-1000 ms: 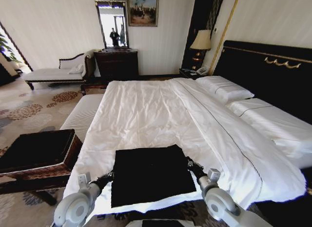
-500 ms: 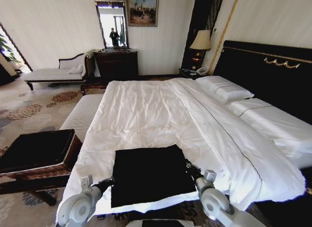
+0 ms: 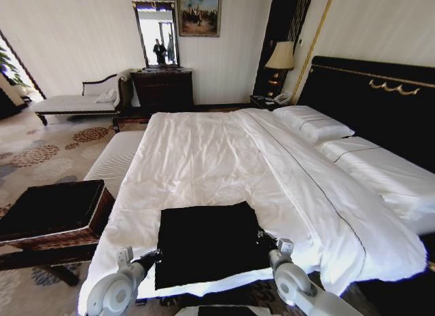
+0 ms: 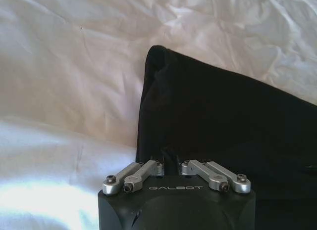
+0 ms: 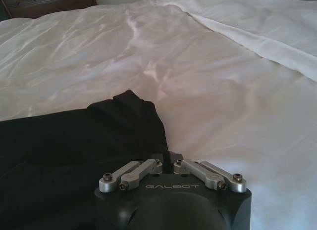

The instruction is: Fold the clothes on the bed and place them into the basket.

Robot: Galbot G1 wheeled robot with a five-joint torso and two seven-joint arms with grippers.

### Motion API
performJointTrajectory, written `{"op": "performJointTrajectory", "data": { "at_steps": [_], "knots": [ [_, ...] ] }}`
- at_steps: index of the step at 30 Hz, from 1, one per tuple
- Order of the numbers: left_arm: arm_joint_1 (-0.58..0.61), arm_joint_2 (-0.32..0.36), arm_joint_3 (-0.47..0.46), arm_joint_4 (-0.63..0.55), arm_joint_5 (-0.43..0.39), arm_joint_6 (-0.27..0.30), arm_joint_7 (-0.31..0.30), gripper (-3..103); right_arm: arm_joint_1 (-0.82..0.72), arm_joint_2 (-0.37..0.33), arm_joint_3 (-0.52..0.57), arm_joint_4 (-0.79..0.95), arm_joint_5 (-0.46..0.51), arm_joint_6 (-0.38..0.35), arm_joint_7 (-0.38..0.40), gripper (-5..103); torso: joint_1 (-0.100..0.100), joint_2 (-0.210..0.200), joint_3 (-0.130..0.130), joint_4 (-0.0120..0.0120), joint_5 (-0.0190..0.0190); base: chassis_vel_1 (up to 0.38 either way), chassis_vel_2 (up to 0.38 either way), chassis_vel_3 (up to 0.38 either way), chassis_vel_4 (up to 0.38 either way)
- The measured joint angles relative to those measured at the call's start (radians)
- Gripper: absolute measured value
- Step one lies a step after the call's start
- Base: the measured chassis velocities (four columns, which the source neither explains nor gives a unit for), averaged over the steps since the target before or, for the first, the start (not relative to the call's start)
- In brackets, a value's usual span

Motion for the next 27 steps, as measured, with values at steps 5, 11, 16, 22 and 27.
{"op": "performJointTrajectory", "data": {
  "at_steps": [5, 11, 16, 22, 27],
  "knots": [
    [0.04, -0.088, -0.006, -0.09, 0.045, -0.024, 0.017, 33, -0.022, 0.01, 0.075, 0.072, -0.01, -0.013, 0.027, 29, 0.0, 0.0, 0.0, 0.0005, 0.0, 0.0, 0.0, 0.0, 0.0],
    [-0.093, -0.102, -0.058, -0.024, 0.027, -0.142, 0.113, 55, 0.018, 0.032, 0.154, 0.093, -0.014, -0.012, 0.034, 51, 0.0, 0.0, 0.0, 0.0002, 0.0, 0.0, 0.0, 0.0, 0.0],
    [-0.254, -0.1, -0.033, 0.214, 0.078, -0.249, 0.208, 76, 0.047, 0.069, 0.166, 0.062, -0.007, -0.014, 0.043, 67, 0.0, 0.0, 0.0, 0.0001, -0.0003, 0.0, 0.0, 0.0, 0.0],
    [-0.384, -0.138, -0.016, 0.386, 0.041, -0.305, 0.25, 97, 0.032, 0.088, 0.164, 0.036, -0.017, -0.015, 0.045, 89, 0.0, 0.0, 0.0, -0.0001, -0.0001, 0.0, 0.0, 0.0, 0.0],
    [-0.391, -0.154, -0.008, 0.431, 0.029, -0.318, 0.273, 100, 0.024, 0.09, 0.157, 0.025, -0.024, -0.014, 0.045, 99, 0.0, 0.0, 0.0, 0.0002, -0.0002, 0.0, 0.0, 0.0, 0.0]
  ]
}}
